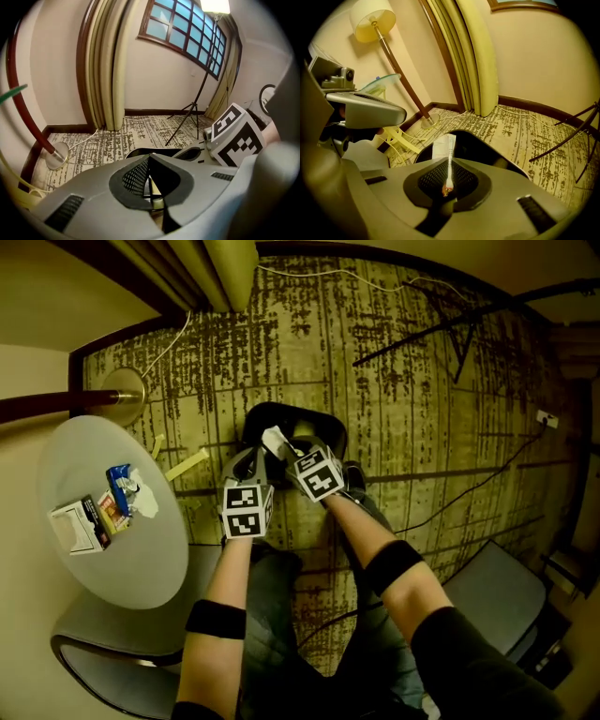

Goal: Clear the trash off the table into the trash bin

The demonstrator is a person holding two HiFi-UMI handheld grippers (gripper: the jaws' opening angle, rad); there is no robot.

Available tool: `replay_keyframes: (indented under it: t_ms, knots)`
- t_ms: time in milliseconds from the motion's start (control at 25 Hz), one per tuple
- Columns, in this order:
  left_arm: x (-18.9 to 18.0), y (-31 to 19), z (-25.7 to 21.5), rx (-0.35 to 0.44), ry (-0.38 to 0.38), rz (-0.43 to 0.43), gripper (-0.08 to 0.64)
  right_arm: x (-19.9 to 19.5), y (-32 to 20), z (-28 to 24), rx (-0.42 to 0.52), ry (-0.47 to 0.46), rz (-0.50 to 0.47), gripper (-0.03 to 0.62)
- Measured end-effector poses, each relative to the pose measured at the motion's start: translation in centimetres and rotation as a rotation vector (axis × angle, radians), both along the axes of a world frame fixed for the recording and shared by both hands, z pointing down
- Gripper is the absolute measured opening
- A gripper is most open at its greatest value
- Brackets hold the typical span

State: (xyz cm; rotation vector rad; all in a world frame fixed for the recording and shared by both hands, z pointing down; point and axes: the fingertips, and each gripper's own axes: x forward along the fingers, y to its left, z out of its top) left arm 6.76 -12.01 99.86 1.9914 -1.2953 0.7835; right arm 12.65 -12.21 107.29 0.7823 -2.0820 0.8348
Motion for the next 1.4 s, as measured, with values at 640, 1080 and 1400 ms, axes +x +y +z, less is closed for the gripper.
replay_keyframes:
  t_ms: [640, 1080, 1400]
  knots:
    - [-1.6, 0.5, 5.2, 0.003, -0.003, -0.041, 0.0, -1.7, 0.6, 7.4, -0.018, 0.069, -0.066, 0.14]
    - [-1.3, 3.3, -5.5, -0.01, 0.011, -0.069, 0.0, -0.7, 0.4, -5.6, 0.031, 0.053, -0.095, 0.045]
    - [-1.6, 4.5, -22.1, 0.056, 0.06, -0.119, 0.0, -1.5, -0.2, -23.8, 0.136, 0.016, -0.118, 0.001]
